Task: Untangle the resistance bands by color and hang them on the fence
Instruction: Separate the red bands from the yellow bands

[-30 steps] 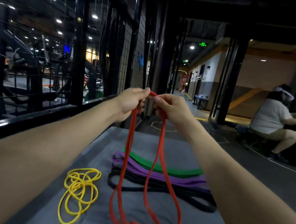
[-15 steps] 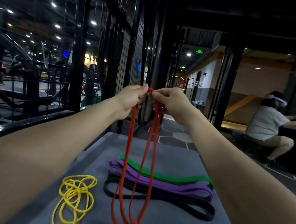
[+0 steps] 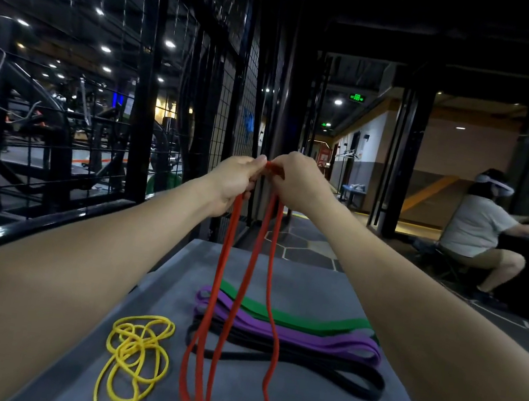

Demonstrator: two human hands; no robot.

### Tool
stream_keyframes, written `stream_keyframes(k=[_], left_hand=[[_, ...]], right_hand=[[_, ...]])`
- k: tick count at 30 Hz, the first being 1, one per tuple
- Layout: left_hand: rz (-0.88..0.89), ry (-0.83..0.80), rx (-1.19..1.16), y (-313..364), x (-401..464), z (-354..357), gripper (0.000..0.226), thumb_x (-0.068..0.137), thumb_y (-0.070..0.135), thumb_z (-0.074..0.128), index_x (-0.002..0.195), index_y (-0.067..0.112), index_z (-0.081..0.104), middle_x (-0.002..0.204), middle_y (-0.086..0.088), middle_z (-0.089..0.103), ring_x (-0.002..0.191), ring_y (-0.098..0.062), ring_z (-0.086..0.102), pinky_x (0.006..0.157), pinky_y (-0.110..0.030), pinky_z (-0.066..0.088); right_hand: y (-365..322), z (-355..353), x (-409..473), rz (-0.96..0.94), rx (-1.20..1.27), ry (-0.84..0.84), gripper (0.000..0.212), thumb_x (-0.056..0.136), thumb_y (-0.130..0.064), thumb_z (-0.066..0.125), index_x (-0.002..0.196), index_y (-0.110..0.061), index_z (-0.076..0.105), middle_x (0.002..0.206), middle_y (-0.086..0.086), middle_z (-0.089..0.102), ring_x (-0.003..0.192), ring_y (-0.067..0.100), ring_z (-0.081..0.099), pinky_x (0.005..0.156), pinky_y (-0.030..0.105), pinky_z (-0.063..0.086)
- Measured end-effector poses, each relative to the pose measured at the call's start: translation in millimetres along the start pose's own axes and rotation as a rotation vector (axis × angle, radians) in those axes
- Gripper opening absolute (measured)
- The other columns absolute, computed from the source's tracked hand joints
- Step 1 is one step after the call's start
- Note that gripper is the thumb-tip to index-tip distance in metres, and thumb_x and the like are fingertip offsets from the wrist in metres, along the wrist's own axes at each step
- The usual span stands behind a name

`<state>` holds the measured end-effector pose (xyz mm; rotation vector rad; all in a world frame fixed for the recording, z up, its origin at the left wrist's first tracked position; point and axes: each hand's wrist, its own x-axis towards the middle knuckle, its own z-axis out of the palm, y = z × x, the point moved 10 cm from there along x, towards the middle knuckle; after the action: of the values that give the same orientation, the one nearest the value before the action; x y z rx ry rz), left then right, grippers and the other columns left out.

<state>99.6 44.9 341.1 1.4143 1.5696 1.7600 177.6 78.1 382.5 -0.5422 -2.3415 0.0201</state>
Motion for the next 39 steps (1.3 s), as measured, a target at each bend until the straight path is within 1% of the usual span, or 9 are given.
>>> stream_keyframes(k=[5,9,15,19,22,27,32,37,39], left_hand=[[0.019,-0.029,0.012,-0.7,0.5,0.2,0.028,0.099,0.033,0.039,0.097,0.012,0.058,0.067,0.006,0.039,0.062,-0.008,0.034,0.061,-0.022,0.033],[0.040,-0.080,0.062,-8.4,-4.4,6.1,0.005,0.095,0.014,0.049,0.098,0.015,0.052,0.080,0.005,0.050,0.074,-0.008,0.045,0.067,-0.022,0.038],[0.061,-0.178,0.076,-23.7,-10.7,36.1,0.011,0.090,0.010,0.056,0.101,0.012,0.055,0.089,-0.003,0.061,0.082,-0.013,0.058,0.069,-0.023,0.047],[-0.038,-0.199,-0.062,-54.2,-9.7,57.4,0.011,0.094,0.008,0.050,0.103,0.013,0.053,0.095,-0.004,0.065,0.090,-0.017,0.062,0.088,-0.032,0.051],[-0.066,-0.243,-0.097,-74.5,-16.4,72.4,0.011,0.098,0.009,0.041,0.101,0.009,0.051,0.087,-0.005,0.063,0.082,-0.016,0.063,0.083,-0.027,0.052],[-0.078,-0.299,0.194,-108.8,-27.7,79.6,0.013,0.099,0.023,0.041,0.092,0.017,0.051,0.073,0.000,0.054,0.069,-0.011,0.057,0.069,-0.024,0.046],[-0.087,-0.358,0.374,-161.1,-49.8,77.2,0.017,0.099,0.025,0.039,0.086,0.020,0.047,0.067,0.003,0.043,0.062,-0.010,0.042,0.060,-0.021,0.037],[-0.061,-0.335,0.588,-178.0,-51.5,35.5,0.023,0.098,0.023,0.040,0.075,0.021,0.038,0.064,0.002,0.037,0.059,-0.011,0.038,0.050,-0.016,0.034],[-0.002,-0.314,0.778,-167.2,-33.7,14.7,0.023,0.097,0.024,0.043,0.075,0.021,0.040,0.065,0.000,0.040,0.064,-0.015,0.040,0.054,-0.022,0.032]], right_hand=[[1.2,-5.2,0.6,-0.008,-0.011,0.112,0.028,0.091,-0.008,0.042,0.068,-0.005,0.057,0.077,0.008,0.049,0.063,0.022,0.050,0.055,0.033,0.042],[6.5,-7.6,0.9,0.011,-0.037,0.152,0.024,0.094,-0.016,0.046,0.089,-0.006,0.066,0.099,0.011,0.046,0.086,0.025,0.049,0.067,0.040,0.050],[9.8,-10.4,1.5,0.027,-0.011,0.178,0.026,0.096,-0.011,0.043,0.085,-0.002,0.064,0.093,0.008,0.044,0.067,0.019,0.049,0.055,0.024,0.041],[22.7,-12.4,2.4,0.055,0.049,0.225,0.029,0.097,-0.013,0.043,0.080,-0.001,0.063,0.094,0.016,0.056,0.067,0.023,0.055,0.059,0.030,0.046],[44.5,-18.6,-5.2,0.107,0.061,0.260,0.029,0.097,-0.011,0.042,0.086,0.001,0.066,0.097,0.013,0.050,0.072,0.024,0.055,0.066,0.032,0.047],[89.4,-22.7,-26.3,0.220,0.021,0.274,0.027,0.095,-0.008,0.042,0.089,-0.003,0.068,0.100,0.012,0.059,0.082,0.019,0.045,0.071,0.027,0.036],[128.6,-43.1,-67.9,0.393,0.161,0.398,0.017,0.093,-0.003,0.046,0.104,-0.005,0.059,0.104,0.013,0.058,0.090,0.024,0.059,0.078,0.034,0.052],[175.6,-16.4,-128.5,0.622,0.206,0.379,0.013,0.091,-0.002,0.046,0.102,-0.002,0.053,0.091,0.010,0.055,0.078,0.020,0.049,0.062,0.025,0.037],[196.8,15.2,-147.3,0.725,0.311,0.358,0.010,0.090,-0.001,0.047,0.097,-0.003,0.053,0.086,0.009,0.055,0.075,0.022,0.052,0.063,0.028,0.045]])
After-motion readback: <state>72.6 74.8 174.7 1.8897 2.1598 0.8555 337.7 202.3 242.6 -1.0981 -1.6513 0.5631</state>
